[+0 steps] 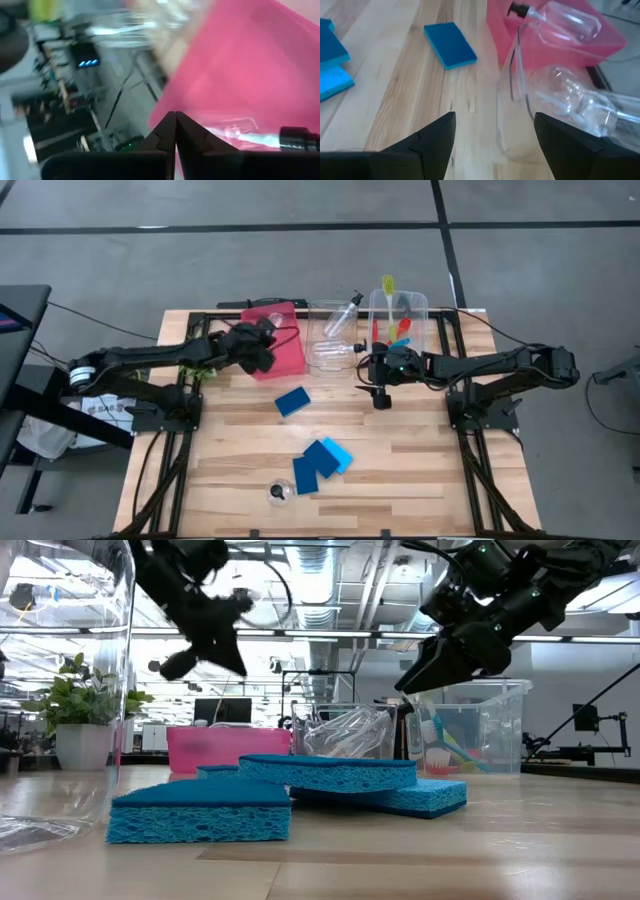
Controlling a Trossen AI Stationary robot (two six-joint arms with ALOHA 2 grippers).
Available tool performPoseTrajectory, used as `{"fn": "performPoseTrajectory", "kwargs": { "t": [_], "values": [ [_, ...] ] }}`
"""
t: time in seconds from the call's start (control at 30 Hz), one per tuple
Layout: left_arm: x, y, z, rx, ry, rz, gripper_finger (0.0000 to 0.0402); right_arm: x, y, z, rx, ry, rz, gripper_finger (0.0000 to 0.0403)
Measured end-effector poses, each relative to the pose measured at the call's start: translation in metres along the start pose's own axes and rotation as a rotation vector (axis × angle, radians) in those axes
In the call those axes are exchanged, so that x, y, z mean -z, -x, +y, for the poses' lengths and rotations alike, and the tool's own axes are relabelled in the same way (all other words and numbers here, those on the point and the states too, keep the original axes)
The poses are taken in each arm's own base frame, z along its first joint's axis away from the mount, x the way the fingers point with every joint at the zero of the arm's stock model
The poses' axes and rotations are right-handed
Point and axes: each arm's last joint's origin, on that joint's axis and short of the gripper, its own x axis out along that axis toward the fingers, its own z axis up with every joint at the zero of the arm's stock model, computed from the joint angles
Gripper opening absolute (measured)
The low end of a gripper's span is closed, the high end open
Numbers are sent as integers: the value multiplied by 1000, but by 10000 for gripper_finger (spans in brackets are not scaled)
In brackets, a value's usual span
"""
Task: Pick & Place Kitchen Sink Supplies
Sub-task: Put the soap dispenser into the left transparent bin
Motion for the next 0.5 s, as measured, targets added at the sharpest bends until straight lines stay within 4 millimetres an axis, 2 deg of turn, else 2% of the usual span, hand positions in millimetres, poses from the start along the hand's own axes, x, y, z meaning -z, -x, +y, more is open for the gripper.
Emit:
{"fn": "performPoseTrajectory", "kwargs": {
  "t": [0.33, 0.5],
  "values": [
    [0, 58, 17, -186, 521, -164, 14, -8, 0, -2, 28, 34, -78, 265],
    [-8, 76, 17, -188, 742, -279, 21, -25, 3, -11, 57, 29, -124, 265]
  ]
}}
